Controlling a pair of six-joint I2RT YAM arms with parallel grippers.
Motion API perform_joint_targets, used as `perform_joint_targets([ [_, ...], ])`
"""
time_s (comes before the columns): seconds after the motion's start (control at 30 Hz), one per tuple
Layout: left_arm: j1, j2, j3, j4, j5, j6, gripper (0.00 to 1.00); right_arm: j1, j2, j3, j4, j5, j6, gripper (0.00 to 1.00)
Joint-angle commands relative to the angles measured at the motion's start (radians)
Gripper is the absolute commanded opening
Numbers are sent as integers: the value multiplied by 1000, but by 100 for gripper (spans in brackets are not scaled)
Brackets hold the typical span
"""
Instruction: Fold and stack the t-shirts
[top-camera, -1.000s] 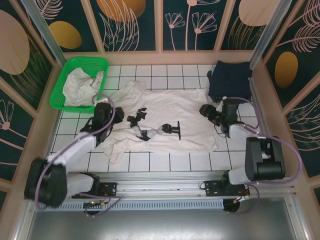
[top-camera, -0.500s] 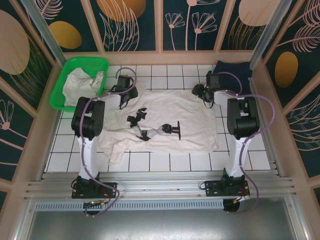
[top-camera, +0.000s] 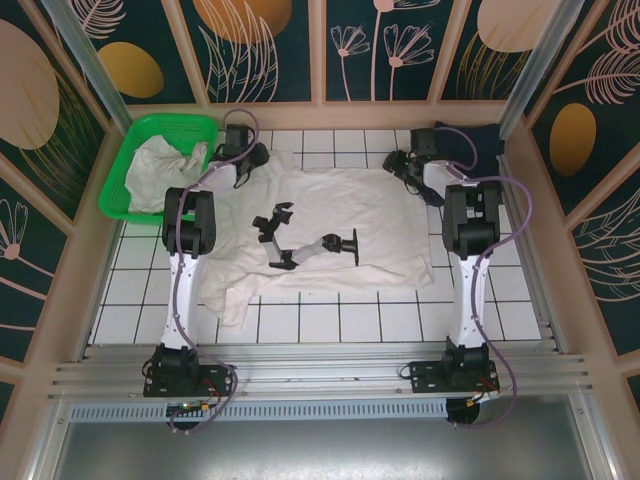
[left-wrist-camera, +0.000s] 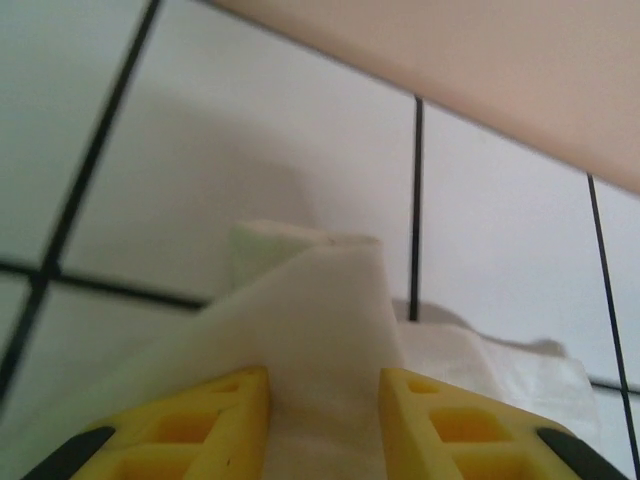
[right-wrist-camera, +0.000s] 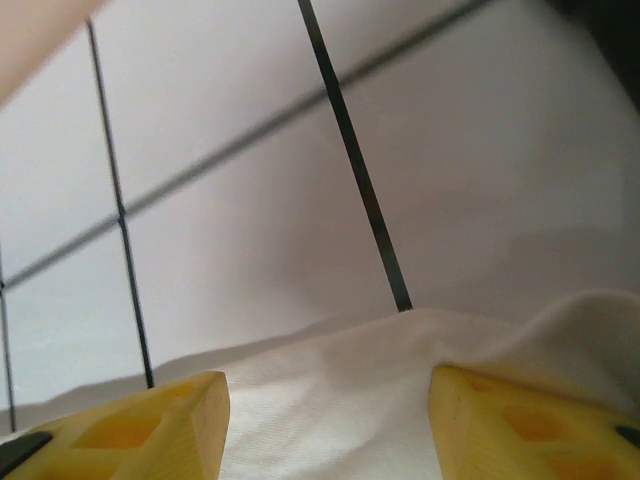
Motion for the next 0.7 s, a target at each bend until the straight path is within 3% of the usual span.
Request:
perform_joint_targets([
  [0.0, 24, 96, 145, -89, 56, 13, 35, -14, 105, 149, -84, -51, -4, 56],
  [0.17, 51, 152, 293, -96, 32, 45, 37, -16, 228, 439, -193, -50, -25, 55],
  [0.3, 61, 33, 237, -125, -18, 93, 45, 26, 181, 475, -239, -32, -100, 62],
  [0.47, 43, -353, -202, 21, 67, 114, 54, 117, -123, 144, -181, 167, -126, 72],
  [0.67, 19, -834, -791, 79, 20, 117, 55, 212, -636, -529, 23, 222, -87, 77],
])
